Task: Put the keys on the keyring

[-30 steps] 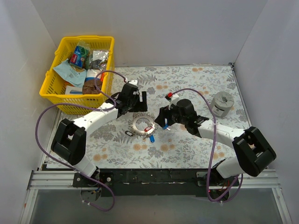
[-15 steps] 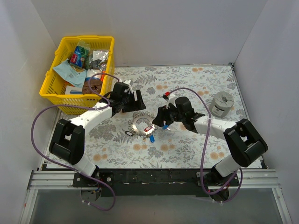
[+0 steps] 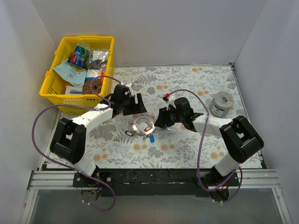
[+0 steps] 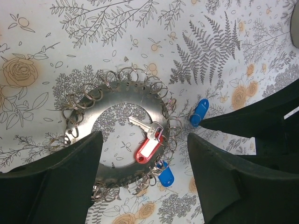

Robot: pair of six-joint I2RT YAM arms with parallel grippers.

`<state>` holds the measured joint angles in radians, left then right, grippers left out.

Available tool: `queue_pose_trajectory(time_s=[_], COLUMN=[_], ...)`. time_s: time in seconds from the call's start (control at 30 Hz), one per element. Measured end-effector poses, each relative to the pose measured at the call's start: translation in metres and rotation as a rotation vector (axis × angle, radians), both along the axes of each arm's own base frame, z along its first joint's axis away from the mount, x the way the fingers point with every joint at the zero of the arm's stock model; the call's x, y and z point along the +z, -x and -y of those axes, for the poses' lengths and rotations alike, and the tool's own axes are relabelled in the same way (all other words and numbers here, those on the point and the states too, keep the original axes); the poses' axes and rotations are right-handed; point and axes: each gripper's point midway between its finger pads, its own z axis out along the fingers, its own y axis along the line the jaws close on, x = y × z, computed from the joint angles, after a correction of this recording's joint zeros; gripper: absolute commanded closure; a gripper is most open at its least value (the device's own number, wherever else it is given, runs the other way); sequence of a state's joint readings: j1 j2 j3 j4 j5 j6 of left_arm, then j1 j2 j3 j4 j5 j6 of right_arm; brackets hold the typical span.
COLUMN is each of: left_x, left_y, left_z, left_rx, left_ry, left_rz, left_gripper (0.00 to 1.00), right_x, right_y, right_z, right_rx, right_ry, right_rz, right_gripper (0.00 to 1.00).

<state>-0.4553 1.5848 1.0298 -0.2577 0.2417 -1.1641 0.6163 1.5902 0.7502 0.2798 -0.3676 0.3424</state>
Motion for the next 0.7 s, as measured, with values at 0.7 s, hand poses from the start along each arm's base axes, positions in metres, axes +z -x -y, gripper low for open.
queue_pose_trajectory(time_s=[0.7], left_x=[-0.023], left_y=[0.009], left_z=[-0.003], left_rx=[-0.005], left_ry=[-0.021], left_rz=[-0.051], left_gripper=[0.27], right_x=[-0.02], right_y=[0.014], right_z=[0.003], right_rx=[0.031], right_ry=[0.056], right_rz=[-0.101], right_gripper=[0.5])
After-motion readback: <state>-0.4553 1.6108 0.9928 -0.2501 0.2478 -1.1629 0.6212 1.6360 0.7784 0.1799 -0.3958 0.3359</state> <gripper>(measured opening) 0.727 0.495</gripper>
